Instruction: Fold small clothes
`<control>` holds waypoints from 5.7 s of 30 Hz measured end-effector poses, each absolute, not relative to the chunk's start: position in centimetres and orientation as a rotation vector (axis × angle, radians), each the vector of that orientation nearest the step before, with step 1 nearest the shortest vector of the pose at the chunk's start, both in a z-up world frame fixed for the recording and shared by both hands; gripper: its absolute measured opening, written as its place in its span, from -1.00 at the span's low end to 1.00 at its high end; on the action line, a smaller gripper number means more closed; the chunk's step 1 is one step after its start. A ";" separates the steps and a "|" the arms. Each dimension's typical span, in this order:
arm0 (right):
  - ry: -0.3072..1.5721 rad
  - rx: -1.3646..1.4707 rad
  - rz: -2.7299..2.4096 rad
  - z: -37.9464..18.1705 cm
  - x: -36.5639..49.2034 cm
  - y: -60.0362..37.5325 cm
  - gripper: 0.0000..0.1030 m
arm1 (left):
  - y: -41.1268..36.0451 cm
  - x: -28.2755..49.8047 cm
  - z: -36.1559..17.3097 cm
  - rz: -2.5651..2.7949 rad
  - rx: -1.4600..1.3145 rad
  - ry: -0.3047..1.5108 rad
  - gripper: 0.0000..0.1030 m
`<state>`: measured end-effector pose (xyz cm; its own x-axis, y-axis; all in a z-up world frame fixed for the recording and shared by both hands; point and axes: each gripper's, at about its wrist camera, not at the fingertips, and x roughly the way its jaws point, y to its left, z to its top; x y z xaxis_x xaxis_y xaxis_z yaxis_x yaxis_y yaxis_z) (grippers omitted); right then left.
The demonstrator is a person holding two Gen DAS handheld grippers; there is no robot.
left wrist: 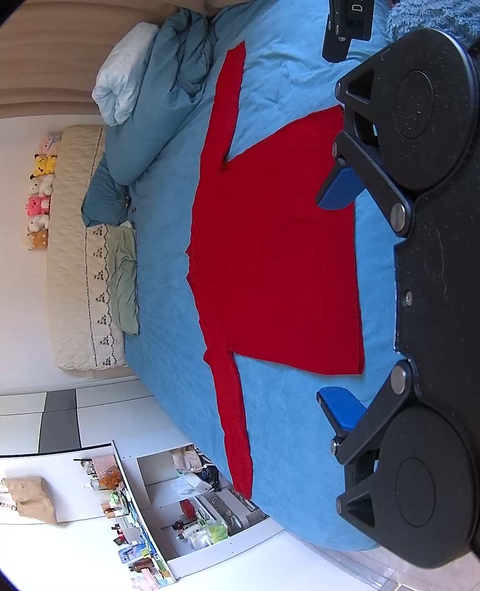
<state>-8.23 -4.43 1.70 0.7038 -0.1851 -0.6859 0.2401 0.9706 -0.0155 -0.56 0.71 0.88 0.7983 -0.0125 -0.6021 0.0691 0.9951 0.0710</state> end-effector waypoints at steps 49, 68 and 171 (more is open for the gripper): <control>0.747 0.077 -0.230 1.6 -8.0 -3.9 1.00 | 1.0 -1.0 1.3 -0.041 0.078 0.628 1.00; 0.679 0.139 -0.317 4.5 -5.1 -8.3 1.00 | -2.5 6.7 6.0 -0.149 0.079 0.542 1.00; 0.712 -0.001 -0.321 -16.6 37.5 -15.8 0.89 | -2.0 55.2 -18.1 -0.111 -0.081 0.936 -0.84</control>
<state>37.53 -15.76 -16.65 0.7103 -0.2899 -0.6414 0.2894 0.9509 -0.1094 55.24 -2.04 -18.13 0.5880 -0.1307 -0.7983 0.0604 0.9912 -0.1178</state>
